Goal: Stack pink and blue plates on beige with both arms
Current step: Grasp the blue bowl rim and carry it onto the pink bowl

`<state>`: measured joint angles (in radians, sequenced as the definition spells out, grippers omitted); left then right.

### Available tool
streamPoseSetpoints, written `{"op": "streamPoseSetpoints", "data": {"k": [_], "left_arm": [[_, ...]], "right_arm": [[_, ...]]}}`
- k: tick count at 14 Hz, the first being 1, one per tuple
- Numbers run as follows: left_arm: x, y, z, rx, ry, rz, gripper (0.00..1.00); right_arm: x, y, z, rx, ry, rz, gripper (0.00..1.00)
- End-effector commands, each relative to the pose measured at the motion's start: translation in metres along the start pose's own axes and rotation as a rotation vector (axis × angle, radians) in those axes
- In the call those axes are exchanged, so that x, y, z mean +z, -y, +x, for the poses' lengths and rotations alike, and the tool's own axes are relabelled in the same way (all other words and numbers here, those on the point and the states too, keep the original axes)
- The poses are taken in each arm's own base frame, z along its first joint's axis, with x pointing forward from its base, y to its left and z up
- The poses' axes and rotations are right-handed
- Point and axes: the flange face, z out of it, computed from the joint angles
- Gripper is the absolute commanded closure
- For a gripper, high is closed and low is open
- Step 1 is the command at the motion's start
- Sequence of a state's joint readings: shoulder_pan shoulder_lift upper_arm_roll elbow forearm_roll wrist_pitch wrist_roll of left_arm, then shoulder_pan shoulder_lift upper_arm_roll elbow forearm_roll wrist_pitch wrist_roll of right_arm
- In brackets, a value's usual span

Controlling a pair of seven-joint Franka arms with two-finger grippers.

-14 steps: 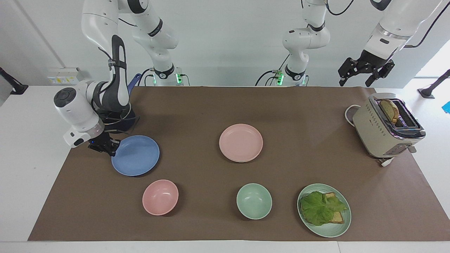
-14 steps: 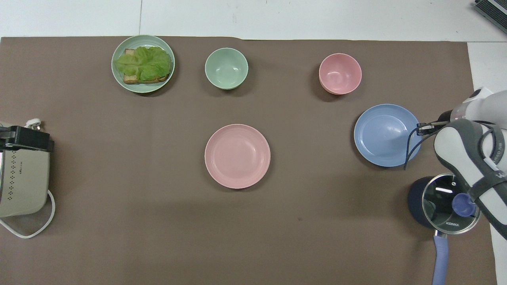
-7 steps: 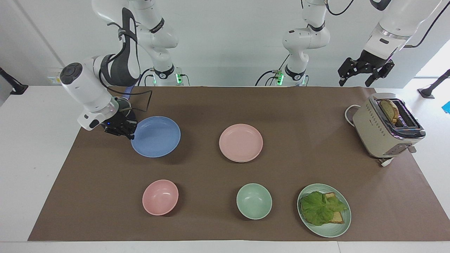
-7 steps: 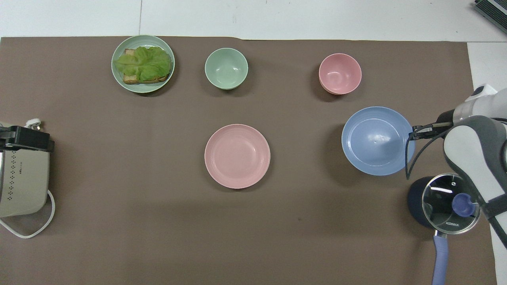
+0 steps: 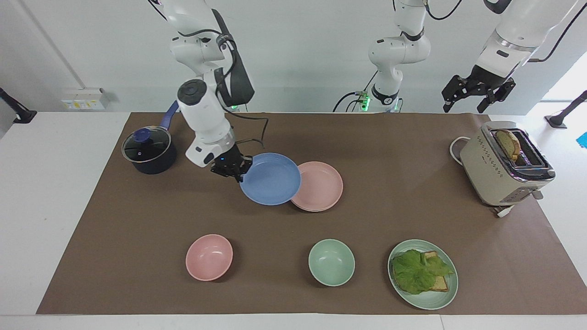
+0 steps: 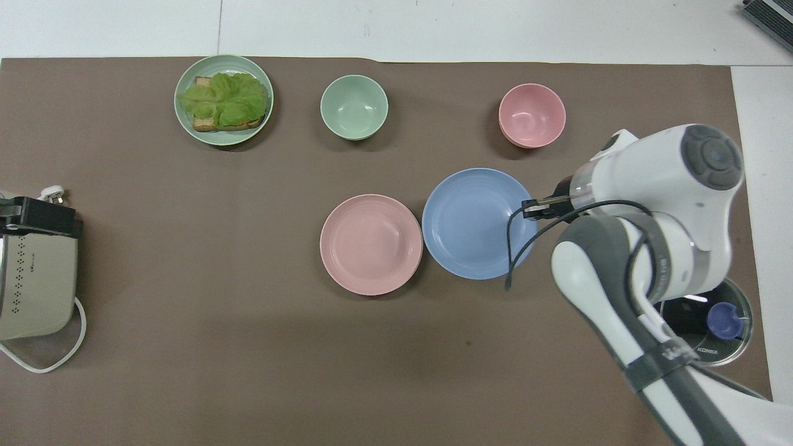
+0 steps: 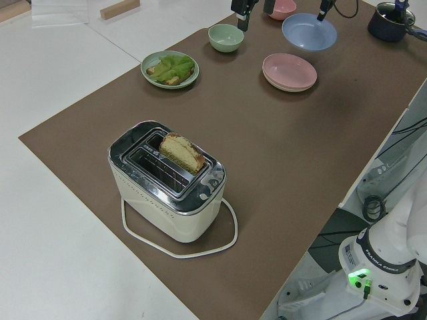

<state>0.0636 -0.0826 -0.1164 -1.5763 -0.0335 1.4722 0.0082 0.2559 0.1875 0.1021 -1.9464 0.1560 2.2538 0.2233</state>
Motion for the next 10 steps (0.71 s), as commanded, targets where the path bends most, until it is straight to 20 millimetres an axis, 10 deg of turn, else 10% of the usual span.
{"op": "streamPoseSetpoints", "data": {"k": [1, 5, 10], "left_arm": [[-0.004, 0.003, -0.006, -0.004, 0.0, -0.01, 0.0], [-0.004, 0.003, -0.006, -0.004, 0.0, -0.01, 0.0], [-0.003, 0.003, -0.006, -0.003, 0.0, -0.008, 0.0]], "right_arm": [[0.027, 0.027, 0.001, 0.09, -0.022, 0.03, 1.0], [0.073, 0.07, -0.016, 0.096, 0.007, 0.034, 1.0], [0.075, 0.078, -0.026, 0.118, 0.044, 0.04, 0.99]]}}
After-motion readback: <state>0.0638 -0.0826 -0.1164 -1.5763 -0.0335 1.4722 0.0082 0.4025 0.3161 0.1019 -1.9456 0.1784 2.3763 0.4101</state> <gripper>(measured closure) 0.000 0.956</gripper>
